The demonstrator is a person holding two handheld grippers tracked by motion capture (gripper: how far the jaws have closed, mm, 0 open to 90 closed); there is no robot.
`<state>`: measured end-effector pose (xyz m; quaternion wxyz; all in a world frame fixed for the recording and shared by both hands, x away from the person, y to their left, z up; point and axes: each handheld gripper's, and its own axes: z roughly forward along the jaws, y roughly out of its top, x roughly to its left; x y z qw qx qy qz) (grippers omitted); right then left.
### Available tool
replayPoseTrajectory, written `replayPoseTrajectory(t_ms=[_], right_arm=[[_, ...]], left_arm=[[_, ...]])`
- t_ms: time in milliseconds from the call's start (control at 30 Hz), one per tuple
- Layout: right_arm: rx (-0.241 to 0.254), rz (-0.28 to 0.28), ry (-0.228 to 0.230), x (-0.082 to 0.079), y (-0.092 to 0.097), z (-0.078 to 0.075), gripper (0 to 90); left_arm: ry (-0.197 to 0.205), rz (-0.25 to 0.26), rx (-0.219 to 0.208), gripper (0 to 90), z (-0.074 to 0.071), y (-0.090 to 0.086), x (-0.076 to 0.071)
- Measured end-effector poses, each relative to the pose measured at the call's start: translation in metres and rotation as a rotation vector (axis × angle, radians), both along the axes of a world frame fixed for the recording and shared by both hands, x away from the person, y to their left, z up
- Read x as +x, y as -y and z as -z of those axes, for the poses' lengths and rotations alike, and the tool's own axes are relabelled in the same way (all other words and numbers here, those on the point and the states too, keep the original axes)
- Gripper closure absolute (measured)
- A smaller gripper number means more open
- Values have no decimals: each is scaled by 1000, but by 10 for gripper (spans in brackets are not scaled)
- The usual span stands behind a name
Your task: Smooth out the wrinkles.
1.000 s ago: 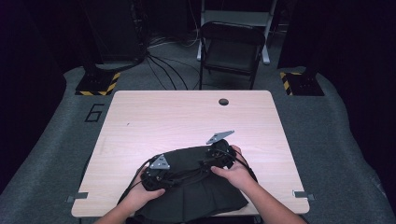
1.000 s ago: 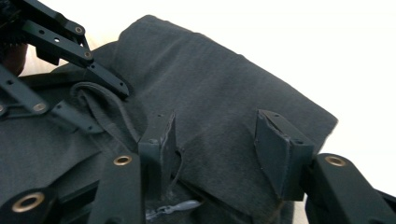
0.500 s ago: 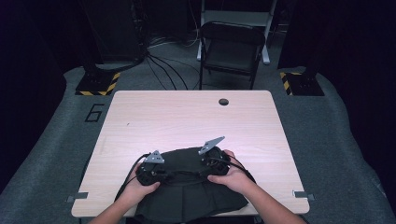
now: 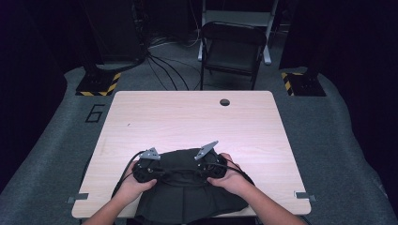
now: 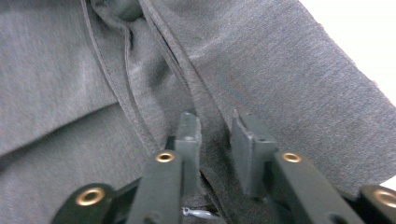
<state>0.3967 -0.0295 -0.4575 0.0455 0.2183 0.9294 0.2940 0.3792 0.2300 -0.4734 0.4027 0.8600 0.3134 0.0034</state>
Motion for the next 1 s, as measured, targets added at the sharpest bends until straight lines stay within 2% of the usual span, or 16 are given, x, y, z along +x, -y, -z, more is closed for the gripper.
replayPoseTrajectory(t_ms=[67,100,133,233,267,400,467,533,633,800,1000], right_arm=[[0,12,-8,1,0,-1,715],[3,7,-7,2,-1,-1,660],[8,23,-11,2,-2,-3,567],[31,11,6,-1,-7,-6,462],[29,1,21,-2,-10,-8,431],[40,-37,59,-6,-19,-13,365],[45,-49,60,-6,-22,-15,334],[39,-49,73,-6,-24,-17,317],[16,-49,91,-6,-27,-18,316],[-18,-37,106,-2,-28,-15,308],[4,-29,106,0,-16,-21,313]], left_arm=[[4,-8,0,858,-3,1,0],[5,-14,-10,858,-6,2,2],[9,-14,-12,858,-9,2,3],[29,-19,-11,859,-20,2,9],[30,-34,-23,859,-24,1,11],[33,-61,-36,858,-41,-3,22],[13,-64,-37,858,-46,-5,28],[4,-76,-34,858,-49,-4,33],[34,-80,0,858,-54,-2,40],[25,-83,18,858,-55,-6,50],[11,-61,25,858,-56,-14,51]])
